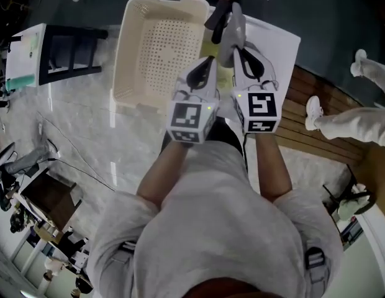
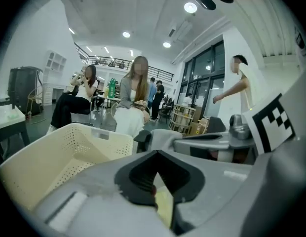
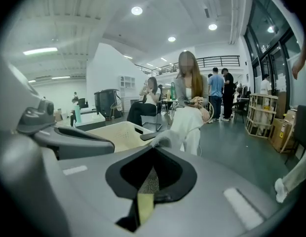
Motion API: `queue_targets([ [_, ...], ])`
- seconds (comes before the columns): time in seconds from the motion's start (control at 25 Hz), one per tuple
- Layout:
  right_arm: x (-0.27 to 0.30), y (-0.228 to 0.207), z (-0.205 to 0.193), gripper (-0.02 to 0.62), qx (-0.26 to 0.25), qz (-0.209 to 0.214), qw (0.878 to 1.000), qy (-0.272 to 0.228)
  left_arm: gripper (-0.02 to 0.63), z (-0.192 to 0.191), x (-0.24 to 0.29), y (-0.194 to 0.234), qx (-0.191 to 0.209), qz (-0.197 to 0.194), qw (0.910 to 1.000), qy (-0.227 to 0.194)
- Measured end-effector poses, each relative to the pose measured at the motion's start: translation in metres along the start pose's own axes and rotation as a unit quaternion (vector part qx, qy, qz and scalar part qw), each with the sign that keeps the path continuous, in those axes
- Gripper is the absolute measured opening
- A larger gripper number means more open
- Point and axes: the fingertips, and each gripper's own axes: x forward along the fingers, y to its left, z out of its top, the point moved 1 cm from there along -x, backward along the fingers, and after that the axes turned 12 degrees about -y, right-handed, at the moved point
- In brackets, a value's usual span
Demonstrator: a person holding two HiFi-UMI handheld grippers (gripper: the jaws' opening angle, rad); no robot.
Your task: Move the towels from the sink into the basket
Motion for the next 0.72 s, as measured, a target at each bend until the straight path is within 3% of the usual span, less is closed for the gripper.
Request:
queue_targets([
  [0.72,0.047,0.108,0.028,0.014,-0.024,0.101,0.995,-0.012,0.020,0.025,-0.062,0.088,-0.014,0.093,0.9950,-0.033],
])
